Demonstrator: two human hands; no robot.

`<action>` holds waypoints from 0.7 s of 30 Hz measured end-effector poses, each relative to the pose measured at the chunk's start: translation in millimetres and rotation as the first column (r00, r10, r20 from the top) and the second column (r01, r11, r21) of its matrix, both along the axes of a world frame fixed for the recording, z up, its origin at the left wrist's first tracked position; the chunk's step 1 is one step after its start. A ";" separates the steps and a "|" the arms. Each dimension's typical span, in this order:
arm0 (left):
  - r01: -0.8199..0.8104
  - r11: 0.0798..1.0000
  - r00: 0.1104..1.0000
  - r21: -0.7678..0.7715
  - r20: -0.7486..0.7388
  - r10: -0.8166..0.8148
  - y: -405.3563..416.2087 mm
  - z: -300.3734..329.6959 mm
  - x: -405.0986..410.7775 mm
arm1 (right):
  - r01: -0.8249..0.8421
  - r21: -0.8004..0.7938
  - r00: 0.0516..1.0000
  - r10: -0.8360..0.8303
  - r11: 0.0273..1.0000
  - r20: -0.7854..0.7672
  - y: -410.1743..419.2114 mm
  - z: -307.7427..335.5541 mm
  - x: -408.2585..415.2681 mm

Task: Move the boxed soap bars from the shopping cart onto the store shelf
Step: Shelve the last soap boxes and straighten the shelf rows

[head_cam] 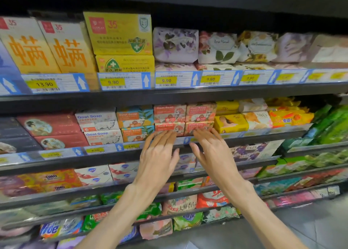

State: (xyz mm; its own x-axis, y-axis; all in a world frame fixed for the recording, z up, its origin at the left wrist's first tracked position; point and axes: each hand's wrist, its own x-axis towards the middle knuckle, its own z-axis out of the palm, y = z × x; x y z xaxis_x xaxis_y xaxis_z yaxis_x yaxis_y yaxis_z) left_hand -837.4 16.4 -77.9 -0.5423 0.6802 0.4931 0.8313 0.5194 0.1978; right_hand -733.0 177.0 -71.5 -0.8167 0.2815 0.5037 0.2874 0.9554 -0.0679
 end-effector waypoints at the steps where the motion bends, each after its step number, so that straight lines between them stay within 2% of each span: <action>1: -0.016 1.000 1.000 0.008 -0.004 0.016 1.6 -1.5 0.6 | -0.021 -0.004 1.000 0.021 1.000 -0.008 3.1 -1.5 -0.9; 8: -0.078 0.997 0.997 0.021 -0.024 0.078 7.6 -6.7 7.9 | -0.088 -0.026 0.995 0.087 0.996 -0.050 13.7 -8.4 -1.6; 17: -0.075 0.996 0.997 0.038 -0.028 0.076 7.7 -4.9 11.0 | -0.129 -0.037 0.989 0.126 0.991 -0.079 14.8 -4.6 0.1; 21: -0.029 0.989 0.999 0.147 -0.035 0.034 3.3 -2.2 11.6 | -0.200 -0.111 0.968 0.178 0.974 -0.179 11.1 8.3 6.9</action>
State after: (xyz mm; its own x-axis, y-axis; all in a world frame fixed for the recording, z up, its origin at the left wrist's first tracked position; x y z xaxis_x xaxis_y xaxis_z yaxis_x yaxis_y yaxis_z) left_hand -825.8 19.8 -80.2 -0.5419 0.5817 0.6066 0.8231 0.5132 0.2432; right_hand -726.0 188.1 -63.2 -0.7689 0.2003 0.6071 0.0767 0.9717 -0.2235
